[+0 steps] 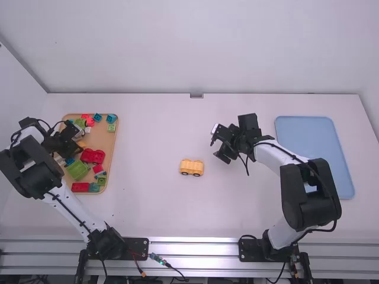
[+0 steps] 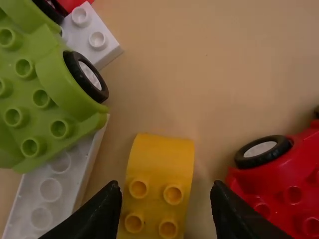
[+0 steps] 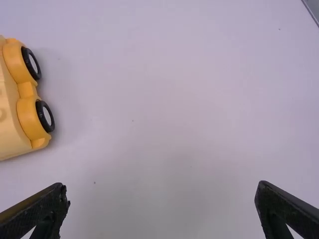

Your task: Assemble lego blocks to make yellow taxi

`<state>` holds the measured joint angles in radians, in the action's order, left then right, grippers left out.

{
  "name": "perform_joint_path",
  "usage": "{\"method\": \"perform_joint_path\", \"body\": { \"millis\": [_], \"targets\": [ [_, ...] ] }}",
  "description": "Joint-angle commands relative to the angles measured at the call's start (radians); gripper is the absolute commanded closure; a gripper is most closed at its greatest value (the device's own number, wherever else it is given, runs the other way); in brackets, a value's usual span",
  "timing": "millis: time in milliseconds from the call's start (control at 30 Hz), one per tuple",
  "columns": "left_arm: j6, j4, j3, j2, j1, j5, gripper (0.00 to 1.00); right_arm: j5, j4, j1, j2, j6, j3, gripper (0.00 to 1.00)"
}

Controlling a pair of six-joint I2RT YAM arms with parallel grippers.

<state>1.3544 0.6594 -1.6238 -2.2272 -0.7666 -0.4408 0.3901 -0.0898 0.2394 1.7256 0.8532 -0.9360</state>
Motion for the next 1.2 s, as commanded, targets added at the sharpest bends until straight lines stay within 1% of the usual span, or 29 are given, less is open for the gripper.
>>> {"method": "perform_joint_path", "body": {
  "millis": [0,233,500,567,600,733,1000,1167],
  "targets": [
    [0.005,0.001,0.012,-0.019,-0.004,-0.03,0.52,0.013,-0.004,-0.003,-0.022,-0.006,0.0,0.01],
    [0.015,-0.047,0.064,-0.019,-0.034,-0.084,0.49,0.013,0.0,-0.003,-0.022,-0.03,0.0,0.01],
    [0.031,-0.06,0.073,-0.019,-0.046,-0.115,0.51,0.013,0.0,-0.003,-0.022,-0.027,0.0,0.01],
    [0.03,-0.071,0.074,-0.019,-0.045,-0.116,0.53,0.013,0.0,-0.003,-0.022,-0.028,0.0,0.01],
    [0.03,-0.074,0.074,-0.019,-0.045,-0.119,0.56,0.013,0.0,-0.003,-0.022,-0.028,0.0,0.01],
    [0.067,-0.064,0.075,-0.019,-0.048,-0.164,0.6,0.013,0.0,-0.003,-0.022,-0.031,0.0,0.01],
    [0.107,-0.03,0.078,-0.019,-0.058,-0.188,0.58,0.017,-0.001,-0.003,-0.022,-0.031,0.0,0.01],
    [0.109,-0.073,0.11,-0.019,-0.059,-0.213,0.58,0.031,0.0,-0.003,-0.022,-0.031,0.0,0.01]
  ]
}}
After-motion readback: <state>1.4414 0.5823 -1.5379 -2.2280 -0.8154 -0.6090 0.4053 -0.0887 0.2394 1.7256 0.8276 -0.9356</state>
